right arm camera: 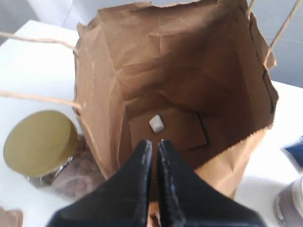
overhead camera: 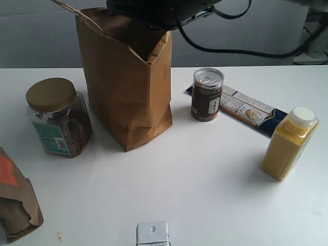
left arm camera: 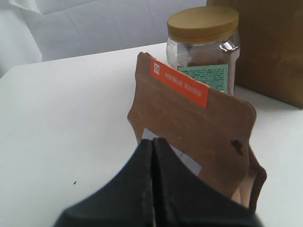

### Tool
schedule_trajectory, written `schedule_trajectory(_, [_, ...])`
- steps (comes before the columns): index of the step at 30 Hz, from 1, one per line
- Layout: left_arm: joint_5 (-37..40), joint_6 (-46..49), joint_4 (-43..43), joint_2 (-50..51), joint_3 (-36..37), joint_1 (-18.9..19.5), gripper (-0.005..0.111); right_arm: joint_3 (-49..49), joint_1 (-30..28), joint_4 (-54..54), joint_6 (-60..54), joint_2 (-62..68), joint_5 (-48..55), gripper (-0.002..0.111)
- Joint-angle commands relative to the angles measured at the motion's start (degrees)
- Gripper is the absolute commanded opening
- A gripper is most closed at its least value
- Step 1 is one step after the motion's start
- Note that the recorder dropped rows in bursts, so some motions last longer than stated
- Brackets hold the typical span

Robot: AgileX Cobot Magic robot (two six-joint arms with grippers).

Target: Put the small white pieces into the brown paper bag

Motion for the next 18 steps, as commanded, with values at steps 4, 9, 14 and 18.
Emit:
schedule_trajectory(4, [-0.37, -0.12, -0.51, -0.20, 0.17, -0.21, 0.000, 4.59, 3.57, -4.16, -6.14, -8.44, 18.38, 0.000])
schedule_trajectory(9, [-0.37, -0.12, -0.51, -0.20, 0.17, -0.21, 0.000, 15.24, 8.50, -11.26, 2.78, -17.83, 15.82, 0.000])
schedule_trajectory(14, [-0.37, -0.12, -0.51, -0.20, 0.17, -0.21, 0.000, 29.76, 12.71, -20.00, 18.13, -32.49, 5.61, 0.000])
schedule_trajectory(18, [-0.37, -0.12, -0.51, -0.20, 0.17, -0.21, 0.000, 39.37, 13.15, -21.75, 22.44, -42.82, 2.83, 0.000])
